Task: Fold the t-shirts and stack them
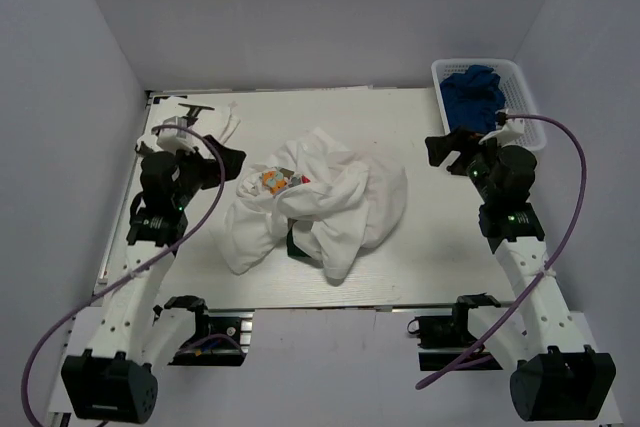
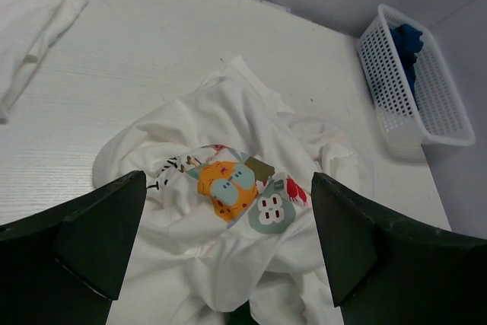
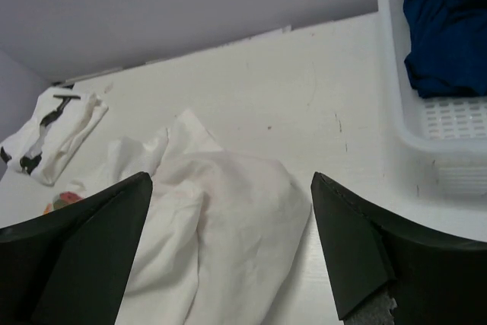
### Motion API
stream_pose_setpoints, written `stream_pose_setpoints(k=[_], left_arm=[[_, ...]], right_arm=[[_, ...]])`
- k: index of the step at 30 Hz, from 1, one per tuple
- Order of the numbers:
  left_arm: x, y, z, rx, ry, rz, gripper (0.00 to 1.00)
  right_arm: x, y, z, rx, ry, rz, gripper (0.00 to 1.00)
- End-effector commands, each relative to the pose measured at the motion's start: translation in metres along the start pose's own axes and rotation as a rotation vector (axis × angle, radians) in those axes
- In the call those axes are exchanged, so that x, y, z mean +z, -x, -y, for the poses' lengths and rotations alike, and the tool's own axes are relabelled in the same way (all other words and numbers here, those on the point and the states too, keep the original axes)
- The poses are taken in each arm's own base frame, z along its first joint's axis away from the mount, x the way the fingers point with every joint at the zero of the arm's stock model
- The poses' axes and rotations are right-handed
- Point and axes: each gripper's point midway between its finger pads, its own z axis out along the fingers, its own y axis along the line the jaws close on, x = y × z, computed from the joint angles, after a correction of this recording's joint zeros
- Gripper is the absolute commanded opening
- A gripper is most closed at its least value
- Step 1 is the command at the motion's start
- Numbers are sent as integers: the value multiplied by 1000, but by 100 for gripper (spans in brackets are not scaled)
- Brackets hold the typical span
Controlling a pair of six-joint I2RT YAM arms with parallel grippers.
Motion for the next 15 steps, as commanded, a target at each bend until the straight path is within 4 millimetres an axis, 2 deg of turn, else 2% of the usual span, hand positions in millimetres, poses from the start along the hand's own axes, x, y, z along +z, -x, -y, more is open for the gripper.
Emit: stream_pose_setpoints(k=[1, 3, 5, 6, 7, 9, 10, 12, 13, 14, 15], left_arm=[[-28, 19, 7, 5, -6, 128, 99], [-43, 25, 7, -11, 8, 182, 99], [-44, 17, 5, -11, 2, 172, 99], [-43, 13, 3, -13, 6, 164, 99], [-43, 7, -1, -15, 11, 155, 99], [-42, 6, 5, -41, -19, 157, 99], [-41, 2, 4, -42, -23, 144, 99], [-40, 3, 7, -42, -34, 136, 99], [-38, -3, 4, -48, -21, 113, 99], [-39, -1, 5, -57, -21, 112, 99], [-39, -1, 1, -60, 0, 115, 99]], right_arm=[[-4, -8, -10, 0, 46, -70, 91], [-3, -14, -14, 37, 68, -90, 91], [-3, -18, -18, 44, 93, -101, 91], [-10, -31, -44, 34, 255, -163, 91], [-10, -27, -59, 11, 348, -139, 91], [-13, -37, -77, 42, 442, -189, 91], [-16, -47, -94, 30, 488, -221, 91], [-8, -49, -92, 1, 415, -227, 91], [-13, -65, -117, -20, 476, -277, 91], [-9, -63, -122, -52, 458, -290, 91], [-4, -73, -128, -67, 458, -318, 91]])
